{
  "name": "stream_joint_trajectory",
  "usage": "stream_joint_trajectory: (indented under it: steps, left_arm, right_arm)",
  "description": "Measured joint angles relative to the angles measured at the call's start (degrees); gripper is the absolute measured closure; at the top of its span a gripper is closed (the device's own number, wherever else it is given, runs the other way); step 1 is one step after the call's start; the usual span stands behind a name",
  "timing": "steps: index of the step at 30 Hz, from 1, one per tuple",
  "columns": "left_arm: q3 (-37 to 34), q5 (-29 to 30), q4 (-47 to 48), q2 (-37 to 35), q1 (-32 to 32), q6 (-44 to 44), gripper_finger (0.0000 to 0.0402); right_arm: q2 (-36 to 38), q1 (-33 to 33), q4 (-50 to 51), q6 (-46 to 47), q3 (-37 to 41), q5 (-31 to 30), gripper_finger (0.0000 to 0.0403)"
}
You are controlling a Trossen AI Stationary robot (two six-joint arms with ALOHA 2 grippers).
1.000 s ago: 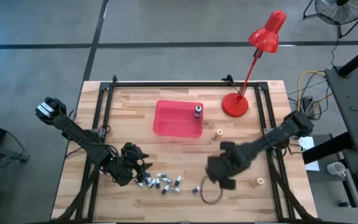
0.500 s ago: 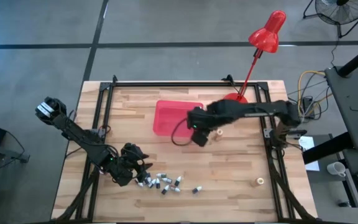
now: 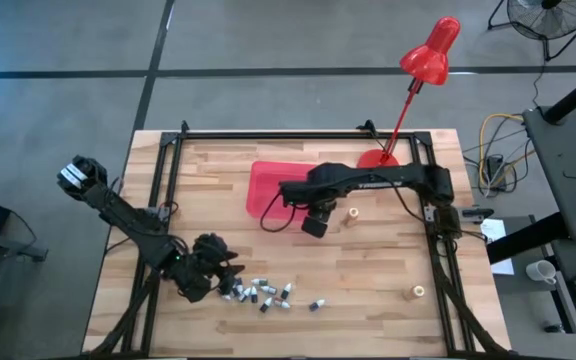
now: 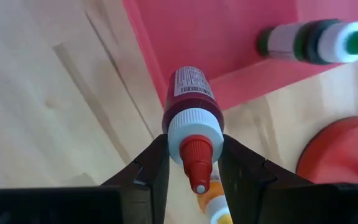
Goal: Pick & Place food coloring
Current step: Put the big red food coloring bottle into the pink bin, then put the big yellow food coloring bottle into the pink bin
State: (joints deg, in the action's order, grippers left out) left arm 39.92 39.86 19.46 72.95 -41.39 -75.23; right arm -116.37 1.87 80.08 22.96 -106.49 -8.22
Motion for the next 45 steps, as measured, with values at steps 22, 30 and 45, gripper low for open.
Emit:
stream_joint_trajectory:
  steps: [22,30,45]
  left_arm:
    - [0.0,0.26,-0.55,0.0,-1.96,-1.48,0.02]
    - [0.0,0.33,-0.58,0.0,-1.96,-2.64,0.0199]
    - [0.0,0.33,-0.32,0.0,-1.96,-4.15,0.02]
  right_arm:
    - [-0.99,0.92,-3.36,-0.97,2.79,2.68,0.0257]
    - [-0.66,0.82,-2.88,-1.11,2.79,2.75,0.0251]
    - [4.27,-8.69,-2.97,-9.95,2.81,10.0,0.0254]
